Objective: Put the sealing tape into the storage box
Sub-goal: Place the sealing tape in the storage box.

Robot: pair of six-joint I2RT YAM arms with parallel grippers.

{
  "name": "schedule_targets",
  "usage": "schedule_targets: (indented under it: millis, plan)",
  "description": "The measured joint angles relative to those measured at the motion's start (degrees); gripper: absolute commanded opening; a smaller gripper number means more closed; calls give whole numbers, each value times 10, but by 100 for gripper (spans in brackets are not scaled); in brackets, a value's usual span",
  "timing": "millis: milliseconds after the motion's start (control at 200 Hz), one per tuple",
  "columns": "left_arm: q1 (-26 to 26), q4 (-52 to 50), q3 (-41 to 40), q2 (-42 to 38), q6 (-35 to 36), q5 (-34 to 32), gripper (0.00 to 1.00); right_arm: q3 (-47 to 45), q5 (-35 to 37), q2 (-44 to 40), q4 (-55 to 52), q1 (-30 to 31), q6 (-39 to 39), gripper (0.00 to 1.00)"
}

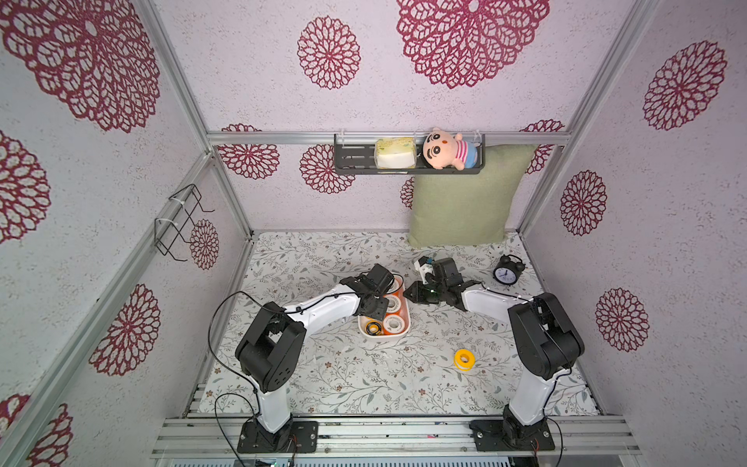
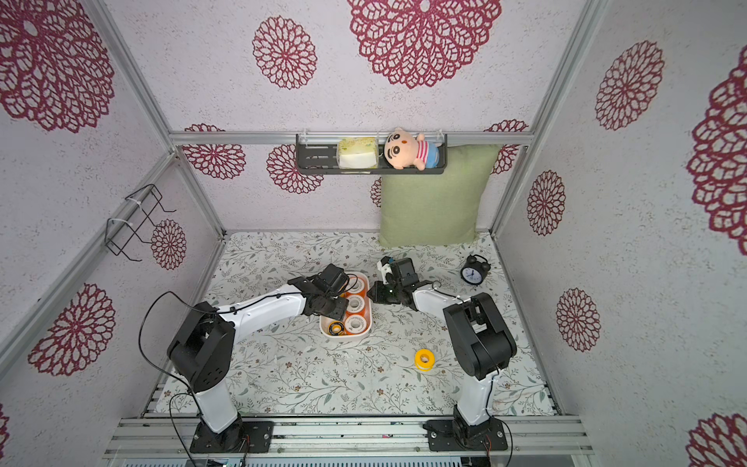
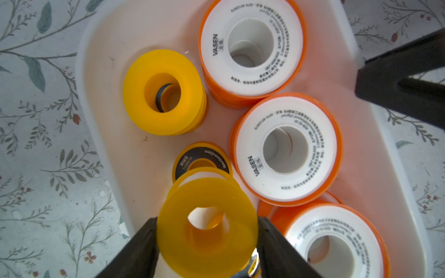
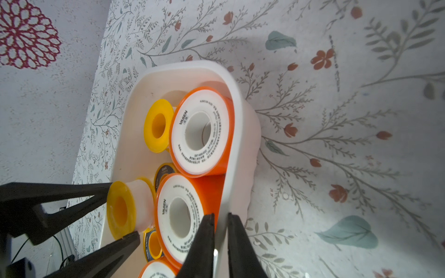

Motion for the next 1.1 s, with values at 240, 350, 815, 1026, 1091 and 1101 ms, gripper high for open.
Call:
schedule_targets:
  millis: [240, 350, 815, 1026, 1091, 1101]
  plan:
    - [0, 0, 0, 5, -1, 0, 67, 0, 0, 0, 0, 0, 0, 17]
    - [0, 0, 0, 6, -2, 0, 67, 0, 0, 0, 0, 0, 0, 17]
    - [4, 2, 5, 11, -9, -3, 69, 2, 0, 1, -2, 0, 0, 17]
    - [5, 6, 6, 12, -13, -4, 71, 2, 0, 1, -3, 0, 0, 17]
    - [6, 6, 9, 13, -15, -5, 71, 2, 0, 1, -3, 0, 0, 17]
    - [6, 6, 9, 14, -15, -5, 71, 2, 0, 1, -3, 0, 0, 17]
